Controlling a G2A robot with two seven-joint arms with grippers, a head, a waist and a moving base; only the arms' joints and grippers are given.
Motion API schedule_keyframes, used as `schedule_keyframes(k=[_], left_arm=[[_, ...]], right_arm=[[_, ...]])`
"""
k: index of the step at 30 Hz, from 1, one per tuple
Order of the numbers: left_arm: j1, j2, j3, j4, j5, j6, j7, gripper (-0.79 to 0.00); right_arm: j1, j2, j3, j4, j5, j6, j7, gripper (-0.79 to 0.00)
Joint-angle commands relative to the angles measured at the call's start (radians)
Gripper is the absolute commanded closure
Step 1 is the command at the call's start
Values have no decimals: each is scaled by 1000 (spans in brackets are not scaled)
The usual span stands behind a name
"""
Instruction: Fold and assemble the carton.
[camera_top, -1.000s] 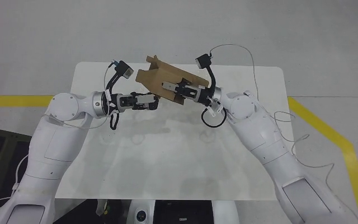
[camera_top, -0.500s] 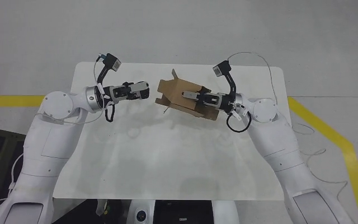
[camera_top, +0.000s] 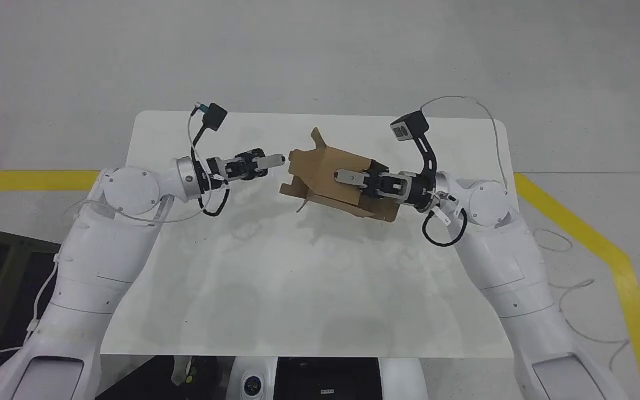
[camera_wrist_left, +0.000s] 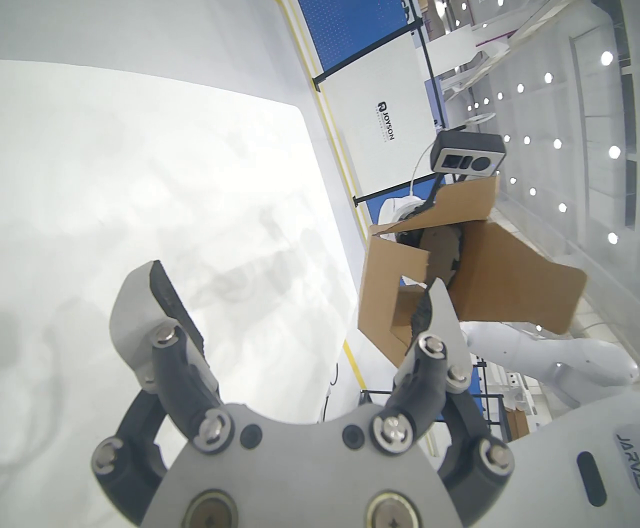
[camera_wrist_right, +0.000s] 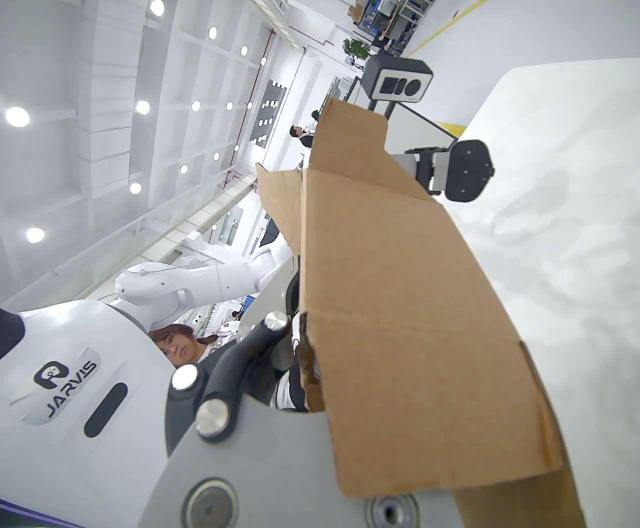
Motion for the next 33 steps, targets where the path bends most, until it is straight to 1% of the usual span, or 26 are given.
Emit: schedule_keyframes(k=[1,7,11,18,26,33], left_arm=[[2,0,5,-3,20,1,7,-785],[7,0,15,-21,49,-8,-12,-785],[22,3,13,-43,42,-44,-34,-785],[35,6,4,-66,35,-46,-47,-785],[22,3,11,-43,-12,-27,-65,-785],[6,0,18,-25,-35,-28,-76,-785]], right_arm=[[3,0,-2,-2,1,-5,-6,0],[14,-3,-15,1,4,-19,-23,0],[24,-5,-27,14,1,-29,-36,0],[40,-10,-58,27,14,-29,-19,0],[61,-16,-99,45,47,-17,44,0],[82,-23,-124,61,61,-25,51,0]])
